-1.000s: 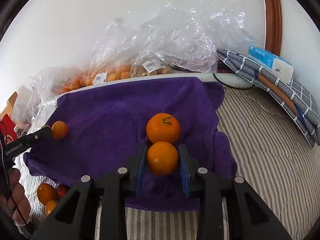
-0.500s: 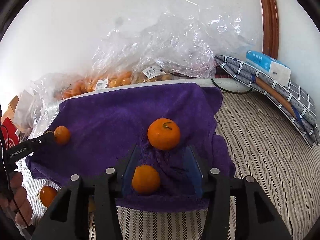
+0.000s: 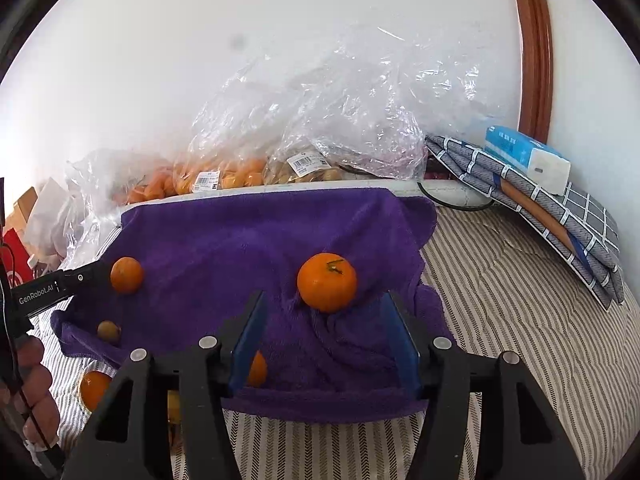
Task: Organize fruits
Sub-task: 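Open the right gripper to drop the orange while the left gripper releases the green-yellow fruit, then move the right tool back to the pile and grasp a green-yellow fruit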
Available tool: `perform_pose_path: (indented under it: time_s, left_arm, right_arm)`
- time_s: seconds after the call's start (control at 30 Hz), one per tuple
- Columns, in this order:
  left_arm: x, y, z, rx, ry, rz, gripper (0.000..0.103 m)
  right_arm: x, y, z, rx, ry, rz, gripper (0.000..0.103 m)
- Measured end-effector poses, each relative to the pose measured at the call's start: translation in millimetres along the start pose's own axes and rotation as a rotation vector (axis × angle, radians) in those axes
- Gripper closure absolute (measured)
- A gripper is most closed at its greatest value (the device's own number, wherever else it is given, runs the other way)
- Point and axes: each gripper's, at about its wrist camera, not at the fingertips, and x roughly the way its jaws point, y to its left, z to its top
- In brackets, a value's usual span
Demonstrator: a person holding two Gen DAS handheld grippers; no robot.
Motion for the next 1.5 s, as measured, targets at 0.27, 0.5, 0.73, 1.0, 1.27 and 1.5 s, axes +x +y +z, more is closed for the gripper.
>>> perform_pose_path:
  time_s: [0.27, 0.5, 0.73, 1.0, 1.27, 1.5]
  left_arm:
    - [-12.4, -3.9, -0.6, 0.024, -0.042, 0.031, 0.064]
    - [-46.7, 8.8, -20.3, 0.035, -0.106, 0.071, 0.064]
    - [-80.6, 41.9, -50.6, 0.043, -0.096, 0.126, 0.064]
    - [-88.8, 61.4, -61.2, 0.014, -0.059, 0.164, 0.064]
    - [-80.7, 58.3, -62.2, 0.028, -0.022, 0.162, 0.064]
    - [-76.6, 47.8, -65.7, 0.075, 0.015, 0.102, 0.064]
  right_arm:
    - [-21.3, 5.4, -6.6, 0.046, 0.073, 0.056, 0.045]
    - [-48.3, 22.9, -27.5, 0.023, 0.086, 0.086, 0.056]
    - [-58.5, 50.1, -45.5, -0.034, 0.103, 0.143, 0.067]
    - [-26.8, 72.2, -46.8, -0.048, 0.178, 0.182, 0.079]
    - [2.7, 75.8, -41.4, -0.022, 0.233, 0.223, 0.079]
    - [-15.3, 60.8, -42.8, -0.029, 0.201, 0.193, 0.081]
